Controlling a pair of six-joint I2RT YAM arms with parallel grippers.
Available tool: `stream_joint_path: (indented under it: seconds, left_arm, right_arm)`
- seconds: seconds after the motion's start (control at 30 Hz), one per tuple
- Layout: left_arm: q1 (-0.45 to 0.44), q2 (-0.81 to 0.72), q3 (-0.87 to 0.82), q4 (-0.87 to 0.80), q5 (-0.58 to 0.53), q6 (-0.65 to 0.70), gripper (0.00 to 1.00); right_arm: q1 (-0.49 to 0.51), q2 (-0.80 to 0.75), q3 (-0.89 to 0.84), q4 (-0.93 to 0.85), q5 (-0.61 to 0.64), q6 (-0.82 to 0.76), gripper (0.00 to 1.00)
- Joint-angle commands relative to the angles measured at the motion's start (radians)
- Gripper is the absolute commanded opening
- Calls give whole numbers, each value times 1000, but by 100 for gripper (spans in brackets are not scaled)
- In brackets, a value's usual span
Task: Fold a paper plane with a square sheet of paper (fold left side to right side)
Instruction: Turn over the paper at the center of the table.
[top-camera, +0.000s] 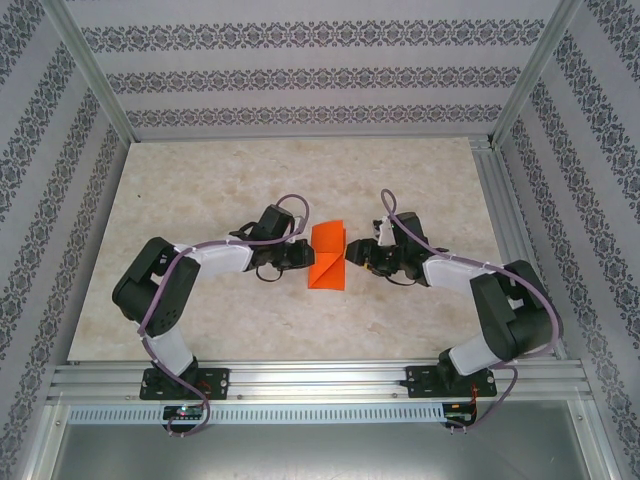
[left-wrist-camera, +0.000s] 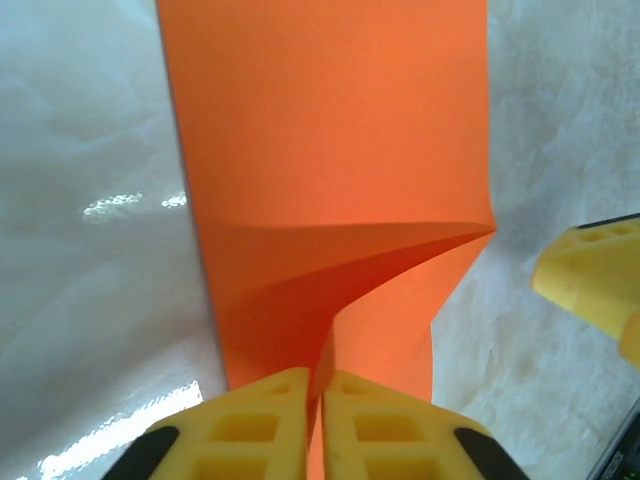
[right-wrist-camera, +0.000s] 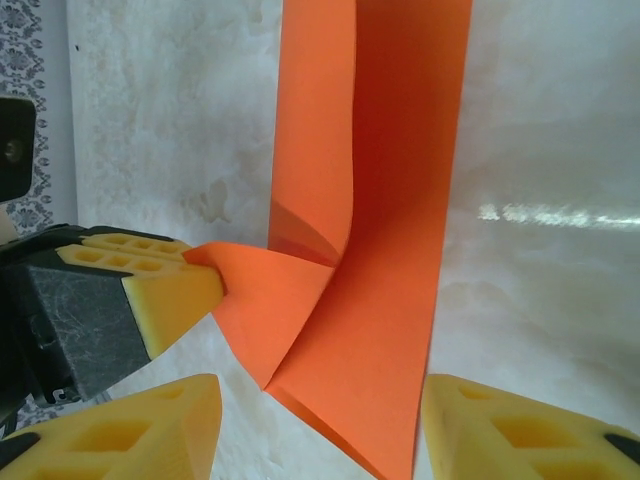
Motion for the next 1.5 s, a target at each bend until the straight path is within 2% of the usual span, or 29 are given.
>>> stream_joint_path:
  seconds: [0.0,0.33,0.5,0.6,0.73,0.77,0.93,1.03,1.17,1.23,1.47]
  left_arm:
    - [15,-11,6,45,13,17,10]
    - [19,-20,-3,46,13,17,10]
    - [22,-15,-1,42,12,16,14]
    - [27,-24,-3,34,0,17,18]
    - [44,-62,-20,16,-7,31,32]
    - [47,-83,-27,9,-8,35,35]
    - [61,-229,-91,-25,-34,32,50]
    - [66,-353,-135,-48,-41,9,62]
    - [69,-514,-187,-33,-9,-65,90]
    - [70,-578,-204,2,24,-109,100]
    - [69,-651,-221,272,204,-290,100]
  right_arm:
    - [24,50,20,108,-28,45,56]
    - [92,214,125,191,-35,111,55]
    - [102,259,156,182,-19,128,44]
    - [101,260,157,170,-16,126,32]
    - [99,234,153,158,-15,115,10]
    - [97,222,152,154,-14,112,8]
    - [74,137,149,134,-24,89,1]
    - [54,72,149,142,-55,76,0]
    - [27,-24,146,189,-125,84,0]
    - [14,-70,147,214,-157,102,0]
    - [19,-225,193,268,-211,173,1]
